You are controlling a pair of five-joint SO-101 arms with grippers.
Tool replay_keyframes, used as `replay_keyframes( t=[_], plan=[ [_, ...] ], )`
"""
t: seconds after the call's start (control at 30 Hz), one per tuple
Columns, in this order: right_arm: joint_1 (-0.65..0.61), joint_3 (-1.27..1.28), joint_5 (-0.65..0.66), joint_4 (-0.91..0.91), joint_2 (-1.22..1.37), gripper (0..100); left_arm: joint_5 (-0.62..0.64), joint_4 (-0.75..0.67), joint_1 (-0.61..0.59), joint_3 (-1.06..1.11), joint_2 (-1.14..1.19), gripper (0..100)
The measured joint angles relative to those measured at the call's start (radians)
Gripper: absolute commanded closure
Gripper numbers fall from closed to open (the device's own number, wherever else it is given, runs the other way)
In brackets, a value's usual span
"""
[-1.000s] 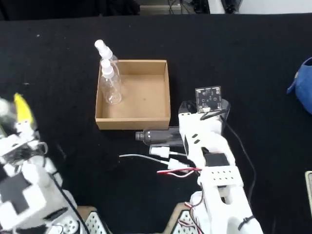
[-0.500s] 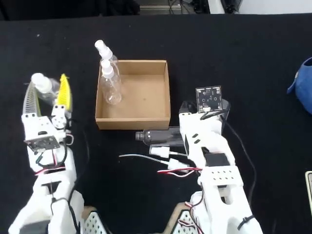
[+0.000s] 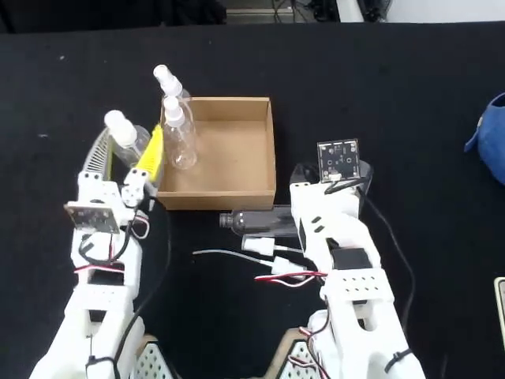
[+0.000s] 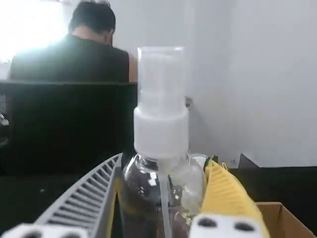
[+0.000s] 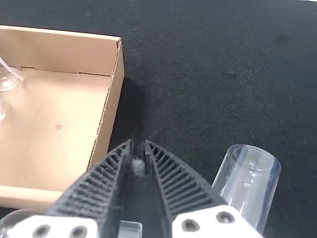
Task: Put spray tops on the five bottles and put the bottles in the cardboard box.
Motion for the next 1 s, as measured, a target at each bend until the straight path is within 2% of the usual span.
replay_keyframes(
  t=[0.13,0.3,0.53,0.73,1.0],
  plan=[
    [0.0,0.0,0.0,0.0,0.0,98.7,0.026,0.144,0.015,-0.049,-0.015,97],
    [0.0,0.0,0.0,0.0,0.0,98.7,0.028,0.16,0.051,-0.061,-0.006,97],
    [0.0,0.0,0.0,0.0,0.0,98.7,0.028,0.063,0.066,-0.061,0.135,97],
    [0.0,0.0,0.0,0.0,0.0,98.7,0.028,-0.173,0.066,-0.068,0.302,97],
    [-0.002,0.0,0.0,0.0,0.0,98.7,0.032,-0.233,0.066,-0.087,0.433,97]
  ],
)
